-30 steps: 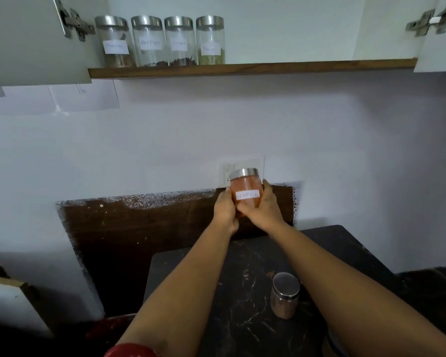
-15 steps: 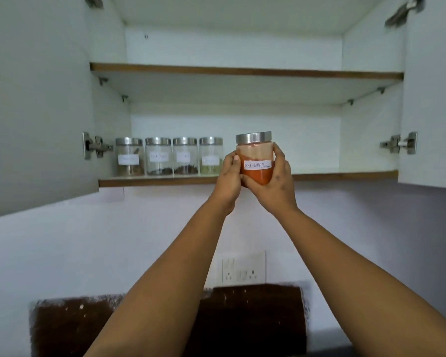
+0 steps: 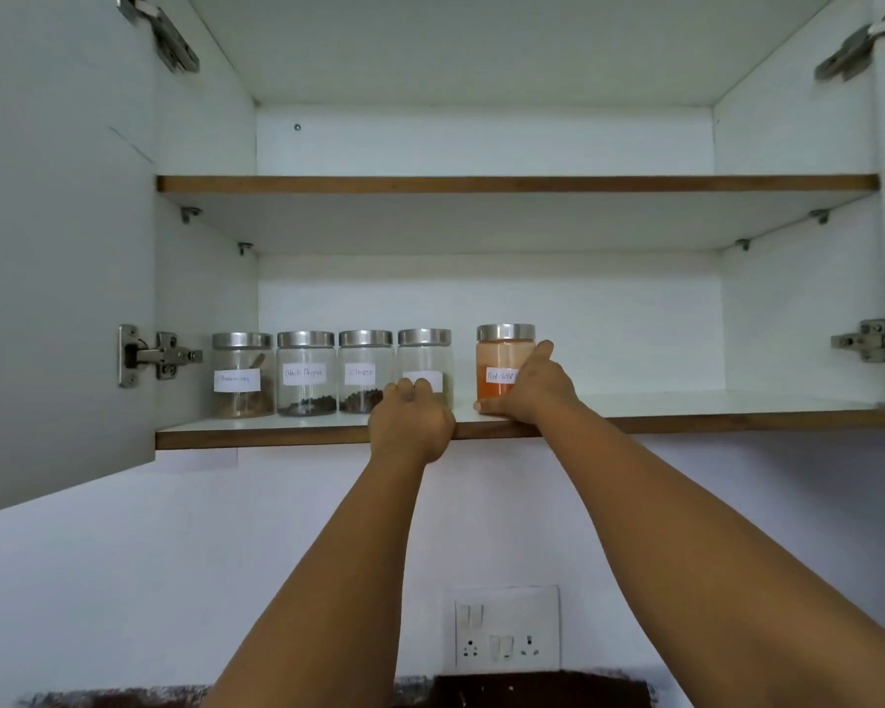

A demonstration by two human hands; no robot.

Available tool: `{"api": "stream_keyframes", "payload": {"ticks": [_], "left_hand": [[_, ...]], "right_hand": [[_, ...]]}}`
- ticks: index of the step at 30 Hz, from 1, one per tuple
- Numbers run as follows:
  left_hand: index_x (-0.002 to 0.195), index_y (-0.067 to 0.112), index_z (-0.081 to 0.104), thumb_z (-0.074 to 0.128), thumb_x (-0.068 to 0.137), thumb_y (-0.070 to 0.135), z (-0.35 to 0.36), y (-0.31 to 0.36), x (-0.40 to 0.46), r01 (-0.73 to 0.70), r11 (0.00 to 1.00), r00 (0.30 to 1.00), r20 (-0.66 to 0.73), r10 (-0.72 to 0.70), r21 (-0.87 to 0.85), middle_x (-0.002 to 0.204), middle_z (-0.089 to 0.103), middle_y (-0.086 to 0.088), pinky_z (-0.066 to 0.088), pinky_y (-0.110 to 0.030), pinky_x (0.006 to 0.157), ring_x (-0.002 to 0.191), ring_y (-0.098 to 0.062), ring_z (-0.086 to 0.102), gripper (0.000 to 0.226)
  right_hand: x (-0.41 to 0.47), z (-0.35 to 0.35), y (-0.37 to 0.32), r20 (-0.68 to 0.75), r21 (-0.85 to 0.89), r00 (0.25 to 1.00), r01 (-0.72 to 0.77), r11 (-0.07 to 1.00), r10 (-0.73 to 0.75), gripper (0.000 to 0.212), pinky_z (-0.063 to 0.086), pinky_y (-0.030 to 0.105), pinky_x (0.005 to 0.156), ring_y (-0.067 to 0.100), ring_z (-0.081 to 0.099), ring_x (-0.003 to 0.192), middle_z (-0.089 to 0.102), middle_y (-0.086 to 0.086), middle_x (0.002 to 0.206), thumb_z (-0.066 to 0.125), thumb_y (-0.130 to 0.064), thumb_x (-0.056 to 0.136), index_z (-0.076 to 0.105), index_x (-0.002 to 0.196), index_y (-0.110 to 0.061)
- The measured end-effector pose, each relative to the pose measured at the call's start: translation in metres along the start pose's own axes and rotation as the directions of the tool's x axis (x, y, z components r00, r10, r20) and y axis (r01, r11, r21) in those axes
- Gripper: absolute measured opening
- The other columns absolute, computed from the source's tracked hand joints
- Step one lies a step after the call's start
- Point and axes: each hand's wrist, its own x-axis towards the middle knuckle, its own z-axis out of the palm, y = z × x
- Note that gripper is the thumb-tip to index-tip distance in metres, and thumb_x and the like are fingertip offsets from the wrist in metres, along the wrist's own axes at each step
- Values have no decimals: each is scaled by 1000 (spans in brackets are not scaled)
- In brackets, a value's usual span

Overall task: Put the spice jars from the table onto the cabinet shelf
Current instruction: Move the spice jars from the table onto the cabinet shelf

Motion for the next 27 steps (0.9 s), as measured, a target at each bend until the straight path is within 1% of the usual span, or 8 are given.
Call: {"api": "stream_keyframes", "payload": {"ticks": [4,9,11,13,14,17,22,27], "left_hand": [[125,7,50,33,98,30,1,-3,2,-3,998,999,38,1,62,125,52,-13,43,-39,85,116,-29,45,39],[124,6,48,32,100,31,1,-5,-1,-39,997,999,14,38,62,121,55,-14,42,-37,81,113,-28,47,38],[124,6,47,32,99,31,2,-5,-1,-45,997,999,-16,46,57,118,57,-13,41,-36,78,111,-27,47,38],[123,6,47,32,99,31,4,-5,0,-41,997,998,-40,44,61,115,58,-13,38,-34,72,109,-26,48,38],[123,6,46,32,99,31,5,-5,0,-41,997,998,-50,44,58,114,59,-13,37,-33,70,108,-26,48,38],[125,6,43,33,98,31,4,-4,-2,-29,999,997,-65,31,34,111,59,-14,37,-34,67,104,-26,50,38],[128,6,37,34,99,31,0,-3,-5,-21,1000,998,-53,22,9,108,57,-17,37,-35,68,102,-29,51,39],[127,7,38,34,99,32,-2,-1,-5,-10,1000,998,-55,11,14,109,57,-17,37,-34,68,102,-29,52,38]], "right_hand": [[17,19,1,-5,-54,999,-35,998,34,97,45,35,82,28,57,112,57,9,120,87,-43,63,25,132,-14],[27,25,4,53,-134,995,-80,988,88,101,42,35,78,28,58,113,57,6,121,80,-54,67,22,138,-13],[32,26,7,80,-99,992,-86,991,94,113,45,36,85,30,57,115,56,8,125,81,-48,68,9,146,-11],[35,27,9,114,-54,989,-85,995,91,128,45,42,98,31,54,120,54,9,131,81,-43,68,-12,152,-13],[35,28,10,126,-43,988,-80,996,84,130,44,44,102,32,52,122,53,10,133,80,-42,69,-16,152,-14],[33,26,11,144,-60,986,-81,995,89,118,44,44,102,32,52,122,51,11,134,78,-43,72,-3,152,-13],[30,22,6,181,-126,976,-101,987,123,103,44,41,94,31,54,119,53,11,131,77,-55,71,18,142,-8],[31,23,6,177,-139,976,-100,985,124,97,43,40,92,30,53,120,52,10,132,77,-54,72,23,140,-10]]}}
